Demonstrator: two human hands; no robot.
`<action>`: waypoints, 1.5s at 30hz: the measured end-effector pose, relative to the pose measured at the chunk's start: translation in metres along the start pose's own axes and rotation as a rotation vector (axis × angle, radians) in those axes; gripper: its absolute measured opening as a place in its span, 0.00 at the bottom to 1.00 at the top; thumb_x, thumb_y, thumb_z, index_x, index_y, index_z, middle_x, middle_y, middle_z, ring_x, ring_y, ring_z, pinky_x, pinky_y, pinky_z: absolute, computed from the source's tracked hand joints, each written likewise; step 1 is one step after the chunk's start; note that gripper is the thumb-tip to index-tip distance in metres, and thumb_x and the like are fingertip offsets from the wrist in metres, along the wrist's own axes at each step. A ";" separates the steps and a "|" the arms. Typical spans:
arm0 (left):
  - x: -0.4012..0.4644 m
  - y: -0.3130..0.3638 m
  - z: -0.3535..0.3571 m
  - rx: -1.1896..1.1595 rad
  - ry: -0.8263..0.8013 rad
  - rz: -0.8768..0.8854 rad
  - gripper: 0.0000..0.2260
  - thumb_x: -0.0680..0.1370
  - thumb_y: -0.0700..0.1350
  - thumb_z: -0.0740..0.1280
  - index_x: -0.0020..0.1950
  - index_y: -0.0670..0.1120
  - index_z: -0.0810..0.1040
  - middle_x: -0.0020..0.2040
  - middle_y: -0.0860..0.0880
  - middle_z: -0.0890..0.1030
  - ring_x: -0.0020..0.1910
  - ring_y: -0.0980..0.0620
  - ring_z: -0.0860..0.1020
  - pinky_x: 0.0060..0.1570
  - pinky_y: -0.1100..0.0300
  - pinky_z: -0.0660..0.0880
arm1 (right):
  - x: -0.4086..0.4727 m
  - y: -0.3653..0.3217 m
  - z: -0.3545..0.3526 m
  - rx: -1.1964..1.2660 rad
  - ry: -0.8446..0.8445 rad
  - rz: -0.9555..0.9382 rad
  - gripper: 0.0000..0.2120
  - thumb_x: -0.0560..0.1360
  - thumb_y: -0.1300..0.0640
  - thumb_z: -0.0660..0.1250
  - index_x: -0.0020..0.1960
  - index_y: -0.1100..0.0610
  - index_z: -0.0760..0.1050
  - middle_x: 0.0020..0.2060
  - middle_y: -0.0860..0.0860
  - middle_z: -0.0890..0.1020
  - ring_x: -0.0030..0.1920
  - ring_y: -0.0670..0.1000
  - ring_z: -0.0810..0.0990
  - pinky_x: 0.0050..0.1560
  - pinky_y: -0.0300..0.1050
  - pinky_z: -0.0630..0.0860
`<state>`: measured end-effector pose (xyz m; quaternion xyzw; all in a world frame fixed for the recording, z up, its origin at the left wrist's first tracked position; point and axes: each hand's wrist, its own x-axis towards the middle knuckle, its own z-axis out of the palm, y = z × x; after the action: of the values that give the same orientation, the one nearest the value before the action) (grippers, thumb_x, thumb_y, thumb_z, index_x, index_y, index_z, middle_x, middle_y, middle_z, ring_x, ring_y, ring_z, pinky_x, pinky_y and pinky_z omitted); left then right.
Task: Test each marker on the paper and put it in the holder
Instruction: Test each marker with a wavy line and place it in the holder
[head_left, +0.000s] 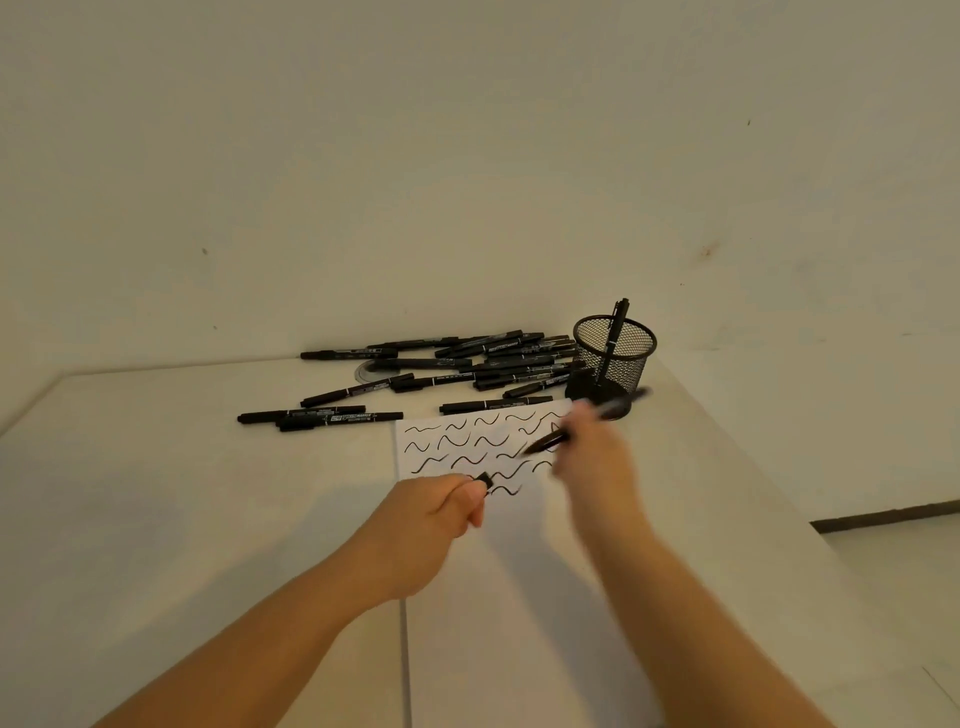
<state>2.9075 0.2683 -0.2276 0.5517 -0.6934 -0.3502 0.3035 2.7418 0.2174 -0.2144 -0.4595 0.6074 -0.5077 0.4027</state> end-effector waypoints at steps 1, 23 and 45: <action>-0.003 -0.007 -0.005 -0.039 0.004 -0.040 0.18 0.80 0.48 0.55 0.31 0.54 0.73 0.23 0.58 0.70 0.25 0.59 0.65 0.30 0.64 0.62 | 0.011 -0.003 -0.016 0.073 0.065 0.037 0.15 0.79 0.61 0.54 0.35 0.54 0.68 0.27 0.51 0.67 0.25 0.47 0.65 0.25 0.36 0.63; 0.021 -0.028 0.005 0.112 0.094 0.068 0.11 0.80 0.49 0.54 0.41 0.58 0.72 0.46 0.61 0.81 0.47 0.60 0.77 0.49 0.65 0.72 | 0.017 0.045 -0.034 -0.119 -0.207 -0.217 0.08 0.72 0.63 0.65 0.36 0.52 0.75 0.28 0.46 0.83 0.33 0.43 0.82 0.34 0.29 0.73; 0.022 -0.033 0.006 0.105 0.079 0.058 0.11 0.80 0.49 0.55 0.48 0.53 0.77 0.43 0.66 0.77 0.49 0.64 0.75 0.47 0.72 0.69 | 0.009 0.015 -0.037 -0.030 0.066 -0.287 0.05 0.74 0.60 0.66 0.41 0.51 0.75 0.30 0.50 0.79 0.28 0.38 0.76 0.30 0.30 0.72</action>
<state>2.9161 0.2428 -0.2579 0.5601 -0.7139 -0.2822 0.3113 2.7024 0.2188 -0.2236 -0.5304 0.5560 -0.5658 0.2990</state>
